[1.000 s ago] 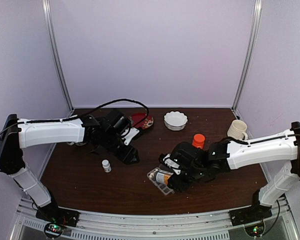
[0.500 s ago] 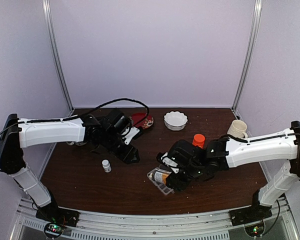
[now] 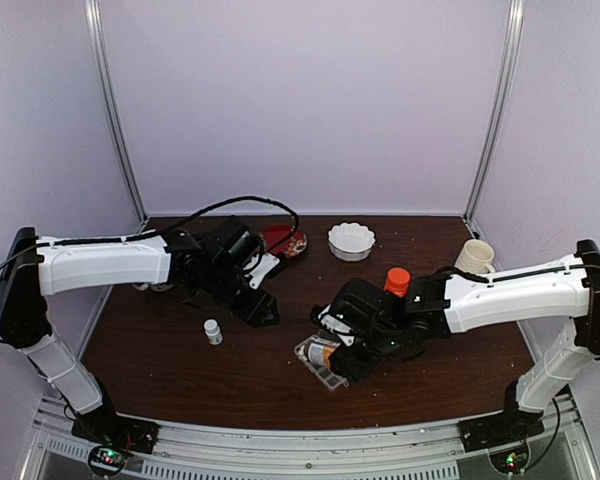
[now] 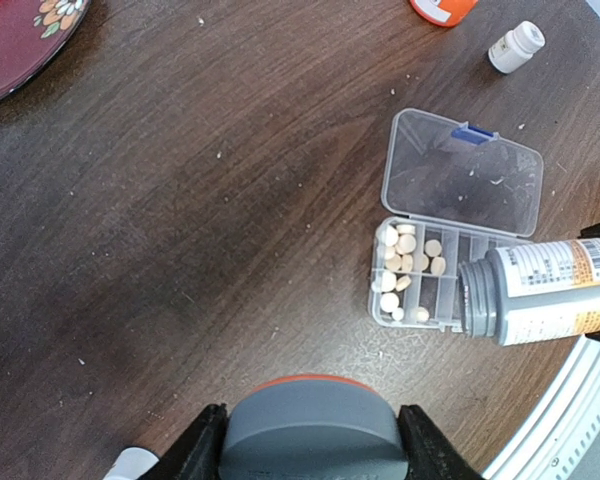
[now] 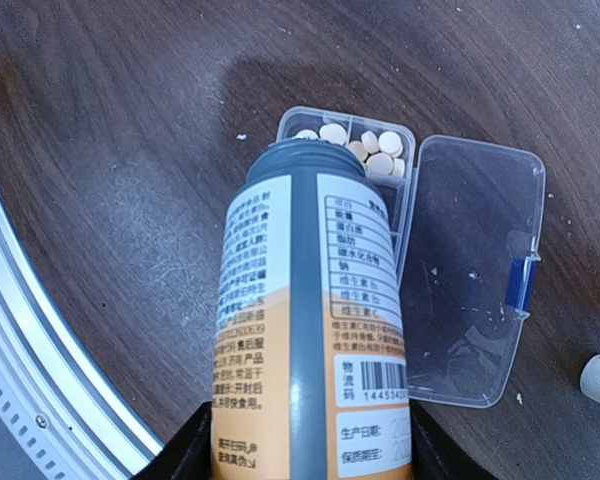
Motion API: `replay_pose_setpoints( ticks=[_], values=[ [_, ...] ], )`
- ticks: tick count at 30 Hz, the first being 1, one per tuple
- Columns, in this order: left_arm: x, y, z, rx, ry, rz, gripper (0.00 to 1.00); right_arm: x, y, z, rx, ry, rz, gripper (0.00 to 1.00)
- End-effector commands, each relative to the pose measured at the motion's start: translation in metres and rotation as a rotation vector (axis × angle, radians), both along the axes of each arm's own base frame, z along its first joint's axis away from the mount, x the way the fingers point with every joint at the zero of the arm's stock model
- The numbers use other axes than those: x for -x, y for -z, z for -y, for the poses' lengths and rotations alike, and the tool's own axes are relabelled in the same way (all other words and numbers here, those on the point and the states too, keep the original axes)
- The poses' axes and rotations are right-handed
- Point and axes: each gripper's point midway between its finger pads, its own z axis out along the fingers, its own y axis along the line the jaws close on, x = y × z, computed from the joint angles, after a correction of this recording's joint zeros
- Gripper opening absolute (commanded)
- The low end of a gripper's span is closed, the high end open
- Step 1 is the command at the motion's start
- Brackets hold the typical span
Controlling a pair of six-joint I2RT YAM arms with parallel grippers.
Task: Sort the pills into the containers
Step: Pour the pill into the compartment of the pill container.
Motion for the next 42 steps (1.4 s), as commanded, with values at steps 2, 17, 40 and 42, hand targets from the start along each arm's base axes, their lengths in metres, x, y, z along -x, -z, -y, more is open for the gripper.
replay_pose_setpoints(
  ticks=[2,17,40,42],
  values=[
    [-0.006,-0.013,0.01,0.026,0.014,0.038,0.0,-0.003,-0.008,-0.006,0.001,-0.006,0.02,0.0],
    [-0.005,-0.011,0.009,0.022,0.013,0.032,0.0,-0.001,-0.01,-0.009,-0.045,0.002,0.017,0.0],
    [-0.005,-0.017,0.009,0.035,0.006,0.042,0.0,0.005,-0.013,0.0,-0.209,-0.006,0.07,0.0],
    [-0.005,-0.019,0.01,0.04,0.007,0.044,0.0,0.006,-0.018,0.001,-0.264,-0.013,0.097,0.0]
  ],
)
